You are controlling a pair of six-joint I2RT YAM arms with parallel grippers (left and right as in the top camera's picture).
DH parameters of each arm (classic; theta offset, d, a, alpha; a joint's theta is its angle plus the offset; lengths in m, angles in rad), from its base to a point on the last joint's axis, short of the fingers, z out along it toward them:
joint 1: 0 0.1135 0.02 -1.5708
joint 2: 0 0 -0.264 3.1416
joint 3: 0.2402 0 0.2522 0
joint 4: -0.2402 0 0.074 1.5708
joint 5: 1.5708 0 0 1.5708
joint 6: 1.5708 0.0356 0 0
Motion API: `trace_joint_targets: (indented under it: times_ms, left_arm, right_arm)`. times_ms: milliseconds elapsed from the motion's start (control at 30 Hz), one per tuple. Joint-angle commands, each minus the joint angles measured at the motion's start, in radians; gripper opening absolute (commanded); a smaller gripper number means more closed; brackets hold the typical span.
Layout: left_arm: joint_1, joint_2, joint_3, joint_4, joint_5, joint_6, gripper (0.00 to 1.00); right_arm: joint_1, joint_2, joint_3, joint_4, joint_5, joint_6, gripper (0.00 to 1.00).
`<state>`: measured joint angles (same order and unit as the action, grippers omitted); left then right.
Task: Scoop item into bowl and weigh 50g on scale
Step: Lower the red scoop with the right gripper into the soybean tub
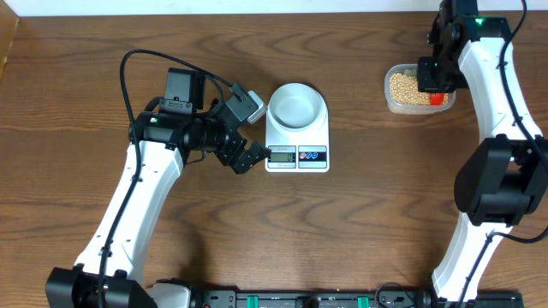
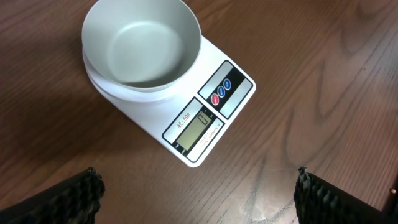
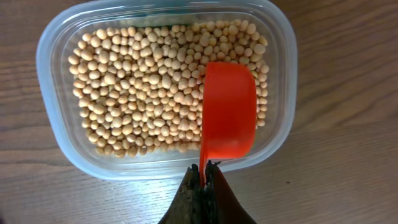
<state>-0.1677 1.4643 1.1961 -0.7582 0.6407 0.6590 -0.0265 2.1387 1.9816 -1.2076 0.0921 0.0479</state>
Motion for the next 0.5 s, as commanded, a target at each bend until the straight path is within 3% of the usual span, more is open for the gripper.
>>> trace_joint_targets:
  times_ms: [0,467]
  left_arm:
    - [-0.002,0.000,-0.009,-0.002,-0.005,0.014,1.00]
    - [-0.002,0.000,-0.009,-0.002,-0.005,0.014,1.00]
  right_arm:
    - [-0.008,0.020,0.018,-0.004,-0.055,-0.005,0.01]
    - [-0.063,0.024,0.018,0.007,-0.212,-0.046,0.01]
